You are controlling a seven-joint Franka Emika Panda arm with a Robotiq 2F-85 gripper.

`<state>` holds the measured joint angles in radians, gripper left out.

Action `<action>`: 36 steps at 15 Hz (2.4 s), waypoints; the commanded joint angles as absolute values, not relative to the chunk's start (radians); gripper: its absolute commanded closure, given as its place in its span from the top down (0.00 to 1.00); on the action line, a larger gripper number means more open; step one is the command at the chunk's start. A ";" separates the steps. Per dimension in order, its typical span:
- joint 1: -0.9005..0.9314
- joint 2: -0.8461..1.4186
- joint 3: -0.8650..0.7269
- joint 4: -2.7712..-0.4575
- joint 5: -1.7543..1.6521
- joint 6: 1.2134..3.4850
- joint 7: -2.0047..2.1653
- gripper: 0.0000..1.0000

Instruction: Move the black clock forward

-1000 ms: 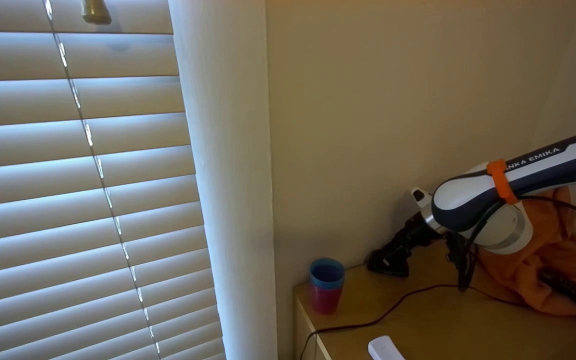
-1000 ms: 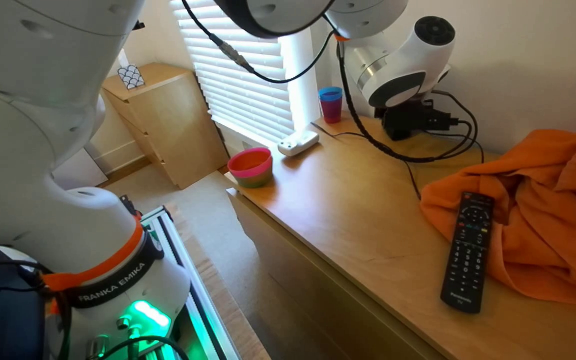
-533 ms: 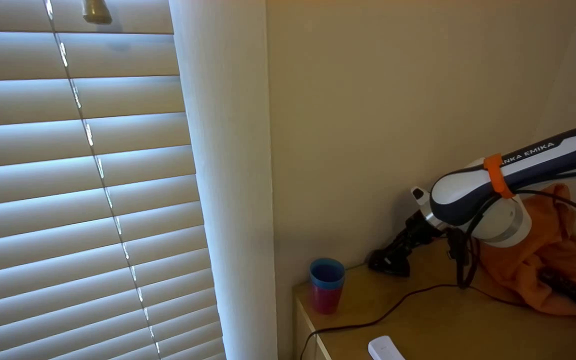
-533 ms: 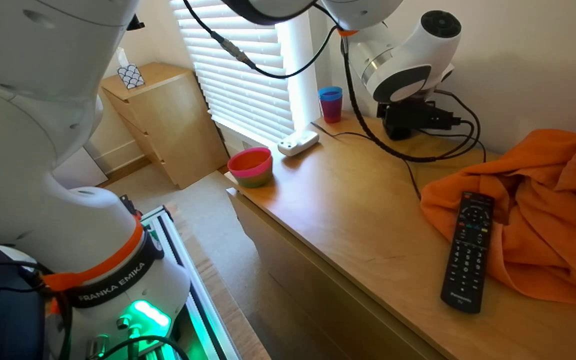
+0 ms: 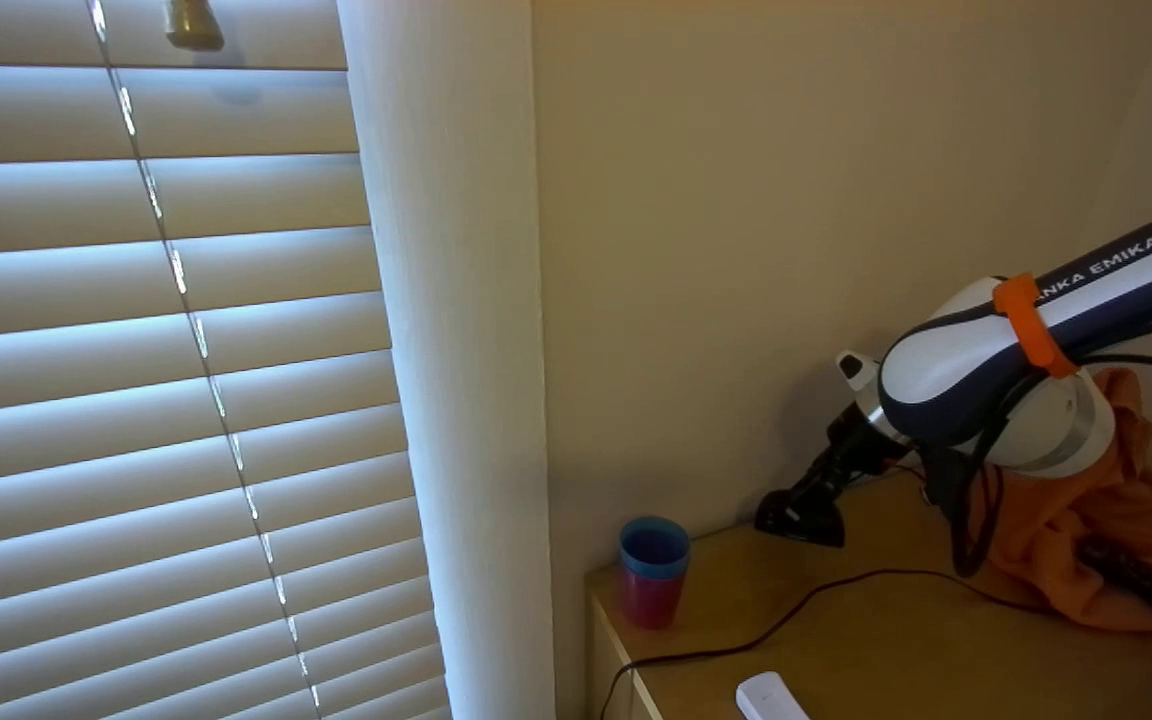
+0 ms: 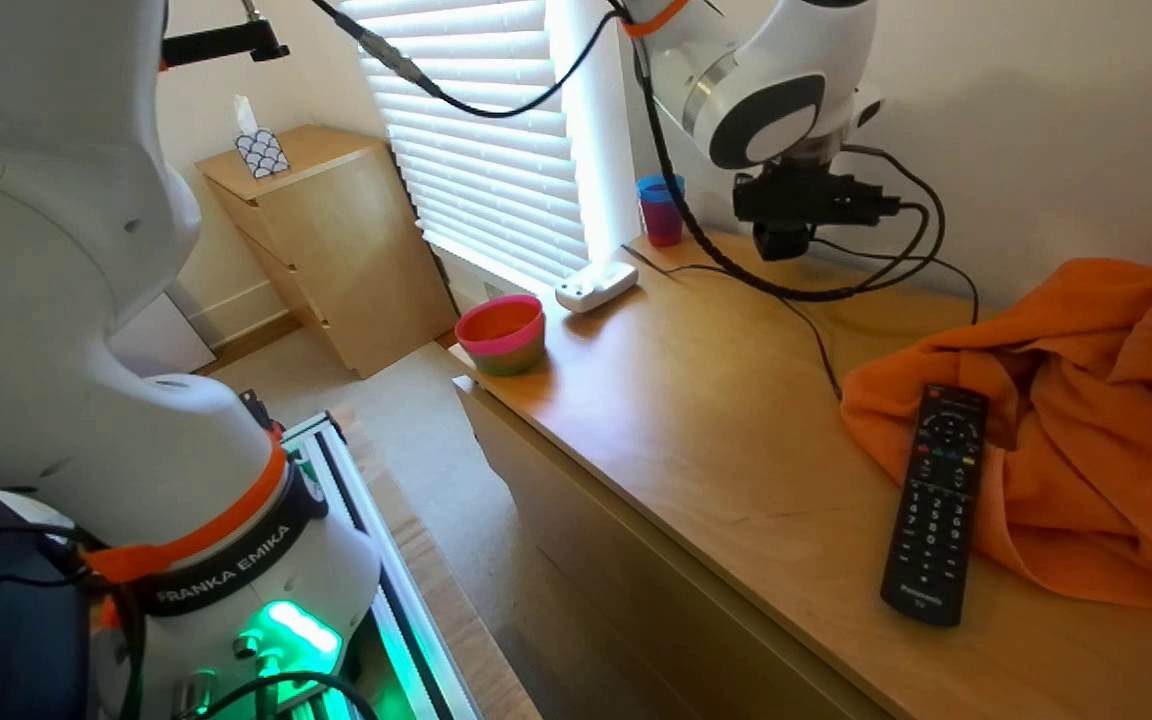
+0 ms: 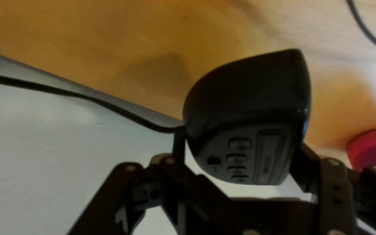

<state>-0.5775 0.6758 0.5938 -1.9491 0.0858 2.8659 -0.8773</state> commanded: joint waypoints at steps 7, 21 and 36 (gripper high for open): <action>-0.180 0.158 0.250 -2.502 0.095 3.076 -0.276 0.49; -0.234 0.032 0.006 -2.691 0.100 3.016 -0.127 0.49; -0.410 0.114 0.231 -2.740 0.253 3.235 -0.528 0.49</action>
<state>-0.3343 0.0896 0.1298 -2.7174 0.1942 3.1717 -0.4284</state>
